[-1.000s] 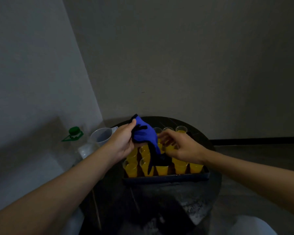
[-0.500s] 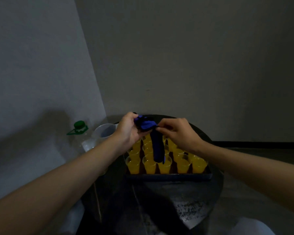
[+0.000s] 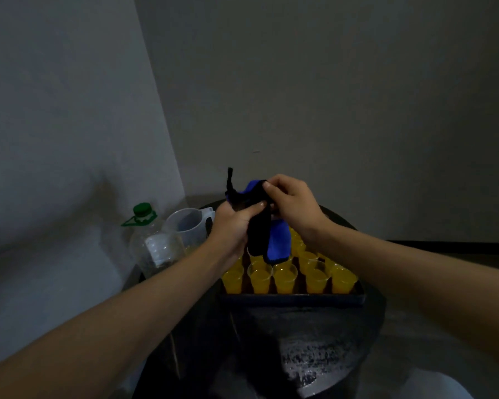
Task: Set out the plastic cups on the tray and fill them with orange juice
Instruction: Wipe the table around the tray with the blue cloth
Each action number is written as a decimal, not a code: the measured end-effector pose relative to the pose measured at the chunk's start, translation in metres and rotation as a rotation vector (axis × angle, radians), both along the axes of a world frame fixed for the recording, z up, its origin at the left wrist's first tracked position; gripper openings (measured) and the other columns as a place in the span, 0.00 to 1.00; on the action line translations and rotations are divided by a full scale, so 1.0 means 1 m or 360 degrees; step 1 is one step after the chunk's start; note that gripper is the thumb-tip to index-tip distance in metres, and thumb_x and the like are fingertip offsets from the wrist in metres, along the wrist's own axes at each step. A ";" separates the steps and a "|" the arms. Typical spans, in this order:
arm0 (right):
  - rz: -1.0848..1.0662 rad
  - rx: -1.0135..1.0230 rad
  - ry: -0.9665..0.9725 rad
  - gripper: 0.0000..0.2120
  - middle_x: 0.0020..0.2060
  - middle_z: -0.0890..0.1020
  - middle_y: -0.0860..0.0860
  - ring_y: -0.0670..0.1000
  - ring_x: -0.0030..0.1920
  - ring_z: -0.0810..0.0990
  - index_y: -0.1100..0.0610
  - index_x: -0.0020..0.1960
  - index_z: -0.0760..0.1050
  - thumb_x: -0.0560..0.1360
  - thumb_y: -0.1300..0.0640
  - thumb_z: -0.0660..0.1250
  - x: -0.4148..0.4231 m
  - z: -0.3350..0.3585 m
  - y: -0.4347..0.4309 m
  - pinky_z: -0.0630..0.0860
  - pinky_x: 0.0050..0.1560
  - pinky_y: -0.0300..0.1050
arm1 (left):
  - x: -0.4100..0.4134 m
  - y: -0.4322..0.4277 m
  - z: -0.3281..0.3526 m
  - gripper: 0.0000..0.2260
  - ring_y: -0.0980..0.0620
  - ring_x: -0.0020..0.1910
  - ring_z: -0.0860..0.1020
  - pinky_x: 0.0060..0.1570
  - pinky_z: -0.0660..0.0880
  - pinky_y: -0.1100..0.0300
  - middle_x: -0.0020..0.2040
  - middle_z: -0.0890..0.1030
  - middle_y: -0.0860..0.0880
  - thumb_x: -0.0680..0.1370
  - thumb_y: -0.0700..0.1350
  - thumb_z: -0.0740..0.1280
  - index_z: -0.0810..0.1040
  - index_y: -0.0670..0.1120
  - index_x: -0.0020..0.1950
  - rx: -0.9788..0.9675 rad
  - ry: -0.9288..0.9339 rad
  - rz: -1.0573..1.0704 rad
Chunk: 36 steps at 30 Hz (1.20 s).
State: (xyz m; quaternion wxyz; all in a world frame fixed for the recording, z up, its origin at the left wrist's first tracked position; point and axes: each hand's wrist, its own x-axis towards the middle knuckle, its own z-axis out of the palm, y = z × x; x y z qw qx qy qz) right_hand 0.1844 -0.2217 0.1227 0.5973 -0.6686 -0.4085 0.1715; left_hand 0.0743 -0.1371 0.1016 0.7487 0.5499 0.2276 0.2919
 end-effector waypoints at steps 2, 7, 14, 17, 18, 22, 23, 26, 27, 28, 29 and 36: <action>-0.0114 0.0033 0.0144 0.10 0.38 0.81 0.50 0.46 0.37 0.80 0.58 0.50 0.79 0.83 0.54 0.61 -0.001 -0.001 0.004 0.77 0.34 0.38 | -0.001 -0.001 0.000 0.11 0.43 0.55 0.85 0.53 0.83 0.53 0.57 0.85 0.39 0.81 0.37 0.66 0.78 0.38 0.64 -0.0007 -0.0025 -0.0007; -0.0332 -0.0005 0.0289 0.14 0.42 0.84 0.54 0.53 0.46 0.83 0.58 0.45 0.80 0.82 0.51 0.62 0.009 0.003 0.012 0.80 0.47 0.52 | -0.006 0.011 -0.004 0.10 0.43 0.59 0.83 0.62 0.78 0.46 0.58 0.84 0.41 0.83 0.42 0.66 0.80 0.40 0.62 -0.0079 0.0037 0.0199; -0.0347 0.0058 0.0682 0.15 0.43 0.82 0.55 0.55 0.45 0.82 0.62 0.50 0.80 0.82 0.51 0.62 0.033 0.015 -0.006 0.78 0.42 0.47 | -0.032 0.047 0.006 0.07 0.44 0.56 0.83 0.57 0.80 0.49 0.53 0.84 0.42 0.84 0.45 0.65 0.79 0.43 0.51 -0.0194 -0.0017 0.0497; -0.0208 0.0183 0.0912 0.10 0.41 0.85 0.52 0.51 0.42 0.85 0.59 0.52 0.80 0.82 0.54 0.64 0.039 0.015 -0.016 0.78 0.37 0.44 | -0.044 0.056 0.012 0.07 0.46 0.55 0.83 0.55 0.80 0.51 0.51 0.85 0.45 0.84 0.46 0.64 0.79 0.44 0.51 -0.0200 -0.0030 0.0523; -0.0104 0.0195 0.0952 0.08 0.37 0.85 0.51 0.49 0.37 0.85 0.60 0.51 0.80 0.81 0.56 0.65 0.040 0.015 -0.018 0.77 0.34 0.41 | -0.047 0.058 0.014 0.07 0.46 0.55 0.83 0.56 0.80 0.50 0.53 0.85 0.44 0.84 0.46 0.64 0.79 0.43 0.53 -0.0193 -0.0030 0.0521; 0.0102 0.0174 0.0948 0.10 0.51 0.86 0.55 0.52 0.51 0.86 0.62 0.59 0.79 0.77 0.65 0.68 0.041 0.011 -0.022 0.81 0.49 0.44 | -0.054 0.063 0.023 0.12 0.45 0.57 0.84 0.58 0.81 0.49 0.59 0.84 0.42 0.82 0.44 0.67 0.79 0.41 0.64 -0.0227 0.0007 0.0505; 0.0079 0.0196 0.0929 0.11 0.52 0.85 0.55 0.54 0.54 0.85 0.62 0.59 0.79 0.77 0.66 0.68 0.041 0.011 -0.022 0.81 0.53 0.46 | -0.057 0.065 0.024 0.14 0.46 0.57 0.84 0.57 0.81 0.50 0.59 0.84 0.42 0.81 0.45 0.68 0.79 0.42 0.65 -0.0214 0.0039 0.0528; 0.0030 0.0224 0.0841 0.06 0.51 0.84 0.55 0.55 0.54 0.84 0.59 0.53 0.80 0.77 0.64 0.69 0.041 0.008 -0.020 0.80 0.54 0.45 | -0.062 0.068 0.025 0.17 0.47 0.59 0.82 0.53 0.81 0.54 0.61 0.83 0.45 0.80 0.47 0.70 0.78 0.43 0.68 -0.0202 0.0053 0.0562; 0.0022 0.0242 0.0817 0.05 0.49 0.84 0.55 0.53 0.52 0.84 0.59 0.52 0.80 0.77 0.64 0.69 0.040 0.008 -0.021 0.80 0.53 0.45 | -0.064 0.068 0.025 0.17 0.47 0.60 0.81 0.51 0.80 0.55 0.61 0.82 0.45 0.80 0.47 0.70 0.78 0.43 0.68 -0.0183 0.0051 0.0566; 0.0017 0.0261 0.0785 0.03 0.48 0.84 0.54 0.52 0.50 0.84 0.58 0.51 0.80 0.77 0.63 0.69 0.040 0.008 -0.021 0.81 0.52 0.44 | -0.065 0.068 0.026 0.16 0.47 0.60 0.81 0.51 0.78 0.56 0.60 0.83 0.45 0.80 0.46 0.70 0.78 0.43 0.67 -0.0145 0.0053 0.0570; 0.0015 0.0268 0.0749 0.03 0.46 0.84 0.53 0.51 0.48 0.84 0.58 0.50 0.80 0.77 0.62 0.69 0.039 0.008 -0.022 0.82 0.50 0.44 | -0.065 0.069 0.026 0.15 0.47 0.60 0.81 0.52 0.77 0.57 0.60 0.83 0.45 0.80 0.46 0.70 0.79 0.43 0.66 -0.0099 0.0054 0.0581; 0.0127 0.0267 0.0600 0.05 0.46 0.80 0.52 0.54 0.49 0.79 0.52 0.45 0.76 0.80 0.55 0.67 0.046 0.010 -0.027 0.78 0.50 0.49 | -0.073 0.073 0.027 0.11 0.49 0.55 0.84 0.57 0.80 0.54 0.52 0.87 0.49 0.79 0.45 0.71 0.83 0.42 0.60 0.0186 0.0095 0.0472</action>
